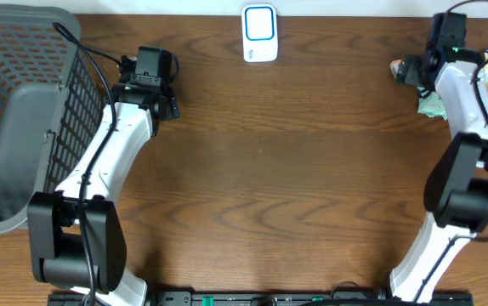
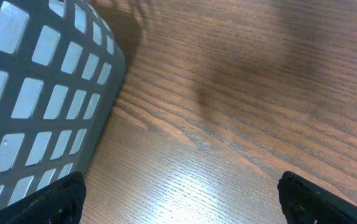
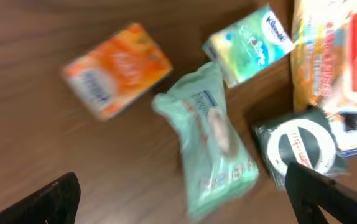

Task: Scan the item barcode

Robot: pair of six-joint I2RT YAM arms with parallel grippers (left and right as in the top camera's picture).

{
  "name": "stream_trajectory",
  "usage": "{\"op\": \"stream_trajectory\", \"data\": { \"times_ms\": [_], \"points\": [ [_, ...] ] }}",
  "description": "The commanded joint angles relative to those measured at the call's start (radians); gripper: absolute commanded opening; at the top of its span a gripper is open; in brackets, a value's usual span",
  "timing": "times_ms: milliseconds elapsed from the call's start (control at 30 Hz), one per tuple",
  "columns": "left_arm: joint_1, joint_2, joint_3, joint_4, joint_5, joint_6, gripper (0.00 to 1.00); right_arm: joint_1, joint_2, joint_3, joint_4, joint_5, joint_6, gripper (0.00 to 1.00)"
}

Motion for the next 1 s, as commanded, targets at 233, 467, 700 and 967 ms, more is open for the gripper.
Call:
{"op": "stream_trajectory", "data": {
  "times_ms": [233,467,700,967],
  "points": [
    [0.001,-0.004,0.012,-0.003,-0.013,0.005,0.98,0.166,-0.348,-0.004,-0.238,-0.109,0.010,0.99],
    [0.001,-0.004,0.012,-0.003,-0.013,0.005,0.98,0.293,-0.541,-0.164,-0.258,-0.067,-0.117,0.99],
    [0.001,-0.004,0.012,-0.003,-0.013,0.005,0.98,0.299,-0.848,-0.518,-0.171,-0.092,-0.117,0.99],
    [0.001,-0.004,0.012,-0.003,-0.013,0.005,0.98,0.299,-1.109,-0.788,-0.120,-0.282,-0.116,0.99]
  ]
}}
